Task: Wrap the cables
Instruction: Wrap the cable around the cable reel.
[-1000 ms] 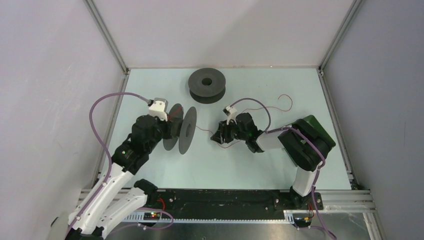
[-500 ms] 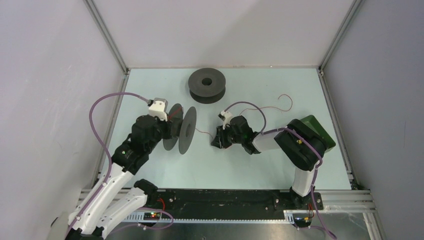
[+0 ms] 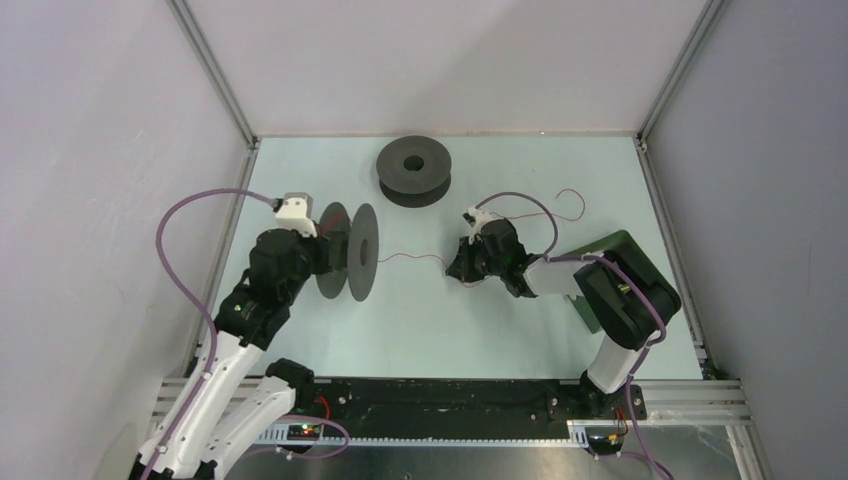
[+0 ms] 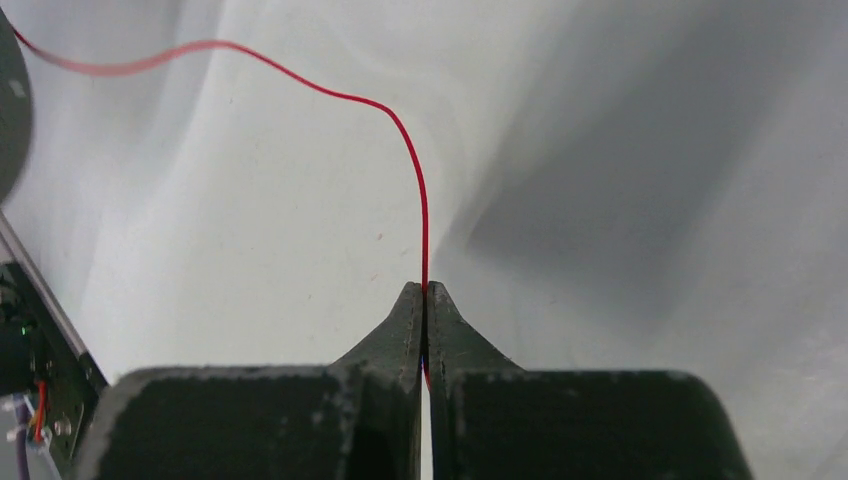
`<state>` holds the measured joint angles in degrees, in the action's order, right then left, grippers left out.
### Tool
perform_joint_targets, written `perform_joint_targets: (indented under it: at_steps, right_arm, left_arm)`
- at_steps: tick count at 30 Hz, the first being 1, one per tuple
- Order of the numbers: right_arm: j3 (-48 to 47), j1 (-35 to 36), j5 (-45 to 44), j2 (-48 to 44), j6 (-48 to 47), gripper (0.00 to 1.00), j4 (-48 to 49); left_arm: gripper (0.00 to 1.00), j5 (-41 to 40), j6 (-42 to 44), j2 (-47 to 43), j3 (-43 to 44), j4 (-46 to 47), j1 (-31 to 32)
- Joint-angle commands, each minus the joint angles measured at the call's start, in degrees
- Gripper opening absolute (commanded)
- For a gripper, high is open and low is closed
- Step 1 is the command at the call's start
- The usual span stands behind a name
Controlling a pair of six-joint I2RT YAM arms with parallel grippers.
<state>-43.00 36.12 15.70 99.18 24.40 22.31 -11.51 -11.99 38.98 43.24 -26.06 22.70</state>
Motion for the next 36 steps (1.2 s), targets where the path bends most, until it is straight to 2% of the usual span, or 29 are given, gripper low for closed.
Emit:
perform_joint_targets:
  at_steps: [1,10,16,21,30,34,36]
  right_arm:
    - [1.0,4.3,2.4,-2.6,-0.6,0.00,-0.9]
    - [0.8,17.4,-1.7,-11.7,-4.7,0.00,-2.7]
    - [-1.9,26.1,-8.6,-21.0,-11.0,0.00,-10.6]
    - [-5.4,31.9,-10.3,-26.3,-14.2,0.00,-15.1]
    - [-9.5,37.7,-9.7,-28.1,-17.0,0.00,-20.4]
    - [-9.6,43.3,-14.7,-26.2,-23.2,0.00,-21.3]
    - [-9.6,45.0,-16.9,-25.7,-23.3,0.00,-21.4]
  left_arm:
    - [0.00,0.8,-7.6,-1.8,5.0,4.9,-3.4]
    - [0.00,-1.3,-17.5,-2.3,3.7,10.0,-6.1]
    - [0.00,-5.4,-16.5,-1.2,3.0,10.2,-7.3]
    - [0.00,-8.8,-15.4,1.0,2.5,10.2,-7.5]
    - [0.00,-5.9,-17.7,4.1,4.6,9.7,-10.7]
    - [0.00,-4.3,-18.0,5.7,6.7,8.3,-13.0]
    - [0.00,-4.3,-17.8,6.1,7.3,7.8,-14.0]
